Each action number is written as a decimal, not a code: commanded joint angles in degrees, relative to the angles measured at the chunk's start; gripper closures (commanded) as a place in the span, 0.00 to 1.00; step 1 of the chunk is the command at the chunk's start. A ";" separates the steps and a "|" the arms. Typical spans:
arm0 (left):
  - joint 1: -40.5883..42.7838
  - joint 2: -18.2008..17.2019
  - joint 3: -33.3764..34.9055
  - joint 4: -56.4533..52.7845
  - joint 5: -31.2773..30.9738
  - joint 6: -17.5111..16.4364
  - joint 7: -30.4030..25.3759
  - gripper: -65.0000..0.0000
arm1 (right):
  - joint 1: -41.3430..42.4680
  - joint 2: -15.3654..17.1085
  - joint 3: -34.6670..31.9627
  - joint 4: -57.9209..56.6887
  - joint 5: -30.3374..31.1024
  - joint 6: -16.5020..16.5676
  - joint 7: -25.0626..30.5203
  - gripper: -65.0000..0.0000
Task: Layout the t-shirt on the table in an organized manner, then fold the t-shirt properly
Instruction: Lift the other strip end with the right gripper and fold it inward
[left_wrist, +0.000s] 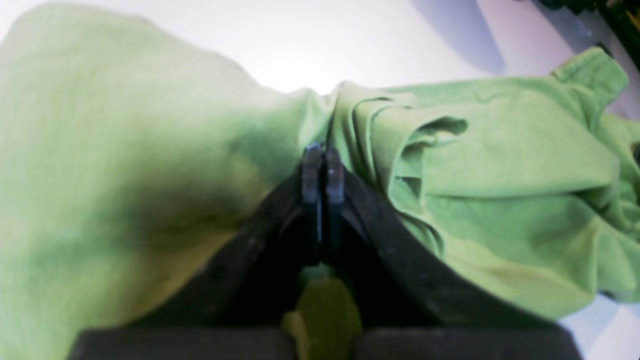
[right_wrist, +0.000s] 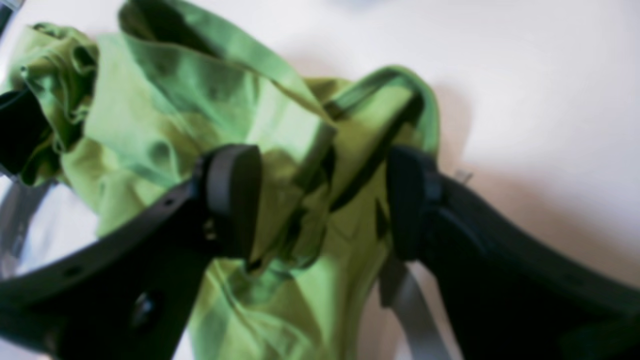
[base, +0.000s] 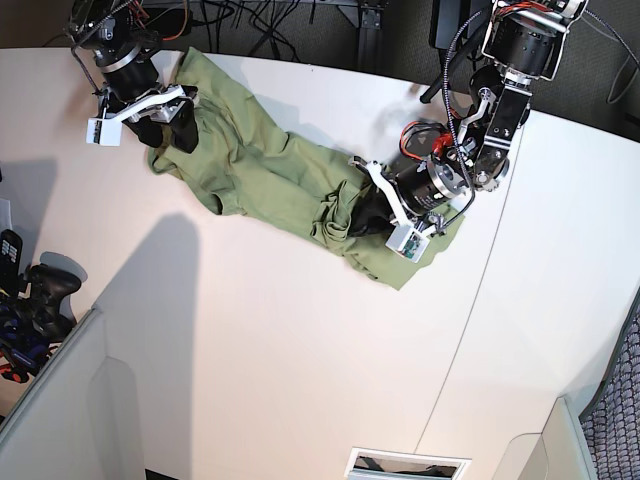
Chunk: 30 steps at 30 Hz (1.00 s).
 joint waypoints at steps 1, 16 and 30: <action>-1.27 -0.11 -0.02 2.29 -0.24 -0.22 -0.50 1.00 | 0.28 0.63 0.33 0.83 1.99 0.20 0.33 0.40; -1.20 -0.61 0.00 7.98 -3.76 -1.18 3.91 1.00 | -1.01 -1.14 6.47 0.76 6.58 0.22 -5.14 0.40; -1.09 -1.03 0.00 7.98 -4.96 -1.57 4.52 1.00 | -1.42 -4.83 2.38 -7.43 6.25 0.22 -2.36 0.40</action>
